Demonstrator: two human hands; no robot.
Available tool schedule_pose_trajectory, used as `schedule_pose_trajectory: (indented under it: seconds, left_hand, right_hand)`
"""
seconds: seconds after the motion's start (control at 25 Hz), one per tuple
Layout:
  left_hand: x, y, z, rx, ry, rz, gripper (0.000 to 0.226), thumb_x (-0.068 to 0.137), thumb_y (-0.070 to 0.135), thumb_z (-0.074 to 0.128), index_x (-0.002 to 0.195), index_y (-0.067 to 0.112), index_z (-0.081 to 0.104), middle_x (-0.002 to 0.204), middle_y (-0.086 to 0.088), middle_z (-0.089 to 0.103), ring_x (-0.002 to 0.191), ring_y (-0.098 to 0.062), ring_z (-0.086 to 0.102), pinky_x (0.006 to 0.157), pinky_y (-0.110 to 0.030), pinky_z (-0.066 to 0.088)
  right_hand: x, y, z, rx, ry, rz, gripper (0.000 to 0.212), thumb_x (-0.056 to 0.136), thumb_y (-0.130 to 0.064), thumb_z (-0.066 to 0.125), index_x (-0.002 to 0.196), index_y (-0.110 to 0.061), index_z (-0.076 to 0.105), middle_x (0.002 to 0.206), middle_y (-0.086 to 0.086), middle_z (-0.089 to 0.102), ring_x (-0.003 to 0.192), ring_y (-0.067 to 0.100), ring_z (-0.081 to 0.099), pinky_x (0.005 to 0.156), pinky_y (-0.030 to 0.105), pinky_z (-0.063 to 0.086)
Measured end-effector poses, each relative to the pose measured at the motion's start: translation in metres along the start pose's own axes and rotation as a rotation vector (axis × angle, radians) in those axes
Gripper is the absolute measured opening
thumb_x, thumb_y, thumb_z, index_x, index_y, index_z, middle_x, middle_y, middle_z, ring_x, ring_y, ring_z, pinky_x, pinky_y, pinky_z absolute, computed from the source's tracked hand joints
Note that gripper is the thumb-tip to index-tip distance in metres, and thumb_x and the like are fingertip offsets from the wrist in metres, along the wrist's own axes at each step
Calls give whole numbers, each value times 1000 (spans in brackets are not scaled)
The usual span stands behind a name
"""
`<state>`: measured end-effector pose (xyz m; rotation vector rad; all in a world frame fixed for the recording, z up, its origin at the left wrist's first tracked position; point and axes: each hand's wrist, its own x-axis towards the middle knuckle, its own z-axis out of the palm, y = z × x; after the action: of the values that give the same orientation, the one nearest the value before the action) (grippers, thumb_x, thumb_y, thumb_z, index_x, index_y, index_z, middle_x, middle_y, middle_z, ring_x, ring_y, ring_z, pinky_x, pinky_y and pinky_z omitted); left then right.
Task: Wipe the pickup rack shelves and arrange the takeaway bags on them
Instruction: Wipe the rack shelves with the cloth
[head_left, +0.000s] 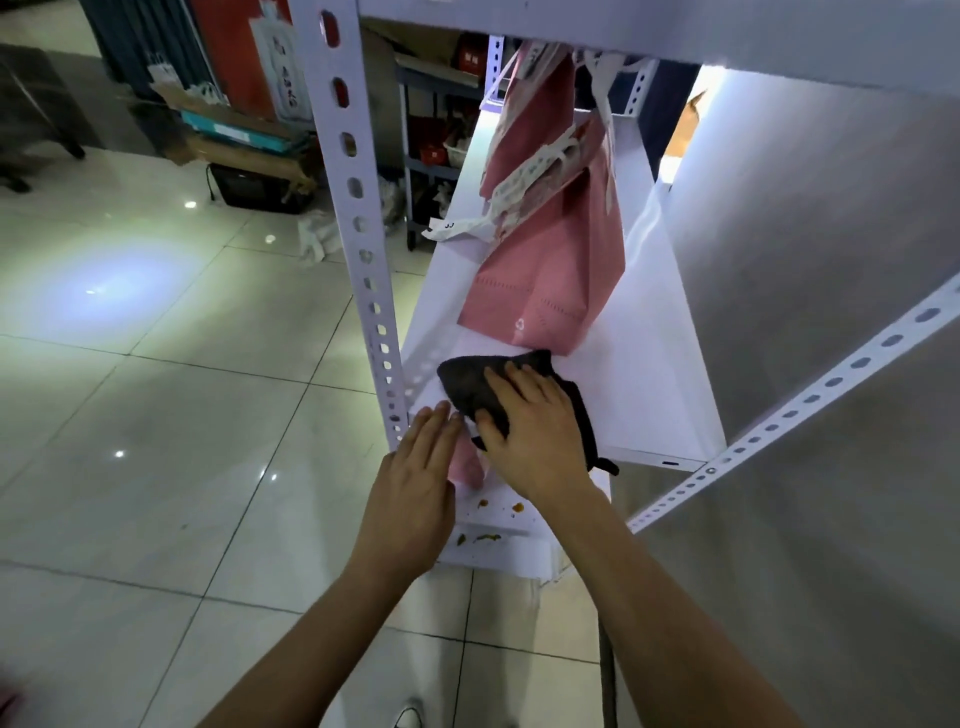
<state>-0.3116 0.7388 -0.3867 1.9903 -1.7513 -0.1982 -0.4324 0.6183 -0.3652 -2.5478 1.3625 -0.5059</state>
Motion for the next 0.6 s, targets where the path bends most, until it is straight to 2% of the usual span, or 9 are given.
schedule_pose_trajectory:
  seconds: [0.2,0.4,0.48,0.6]
  left_hand:
    - [0,-1,0,1,-3,-10,75,82,-2,54,153,10,31,163,-4,24,151,-21,19,110,-37,39]
    - [-2,0,0,-34,-4,-25,74,85,-1,50,154,13,28,164,0,19,152,-19,13,111,-39,39]
    - [-2,0,1,-29,-9,-10,71,88,2,48,155,12,26,164,-1,17,153,-19,11,113,-40,37]
    - [-2,-2,1,-19,-23,7,66,92,7,48,154,10,26,164,-3,18,153,-21,11,114,-40,36]
  right_hand:
    - [-36,31,-5,3,118,112,46,95,-24,57,140,-15,59,145,8,57,135,30,49,116,47,32]
    - [-24,68,-21,-127,140,342,48,102,-31,46,146,-14,52,150,11,52,141,31,42,120,45,24]
    - [-21,66,-19,-140,144,347,50,102,-31,42,147,-11,51,151,15,49,142,34,41,121,47,23]
    - [-22,36,-6,-120,96,230,54,98,-33,41,148,-13,49,153,15,47,143,34,40,123,47,22]
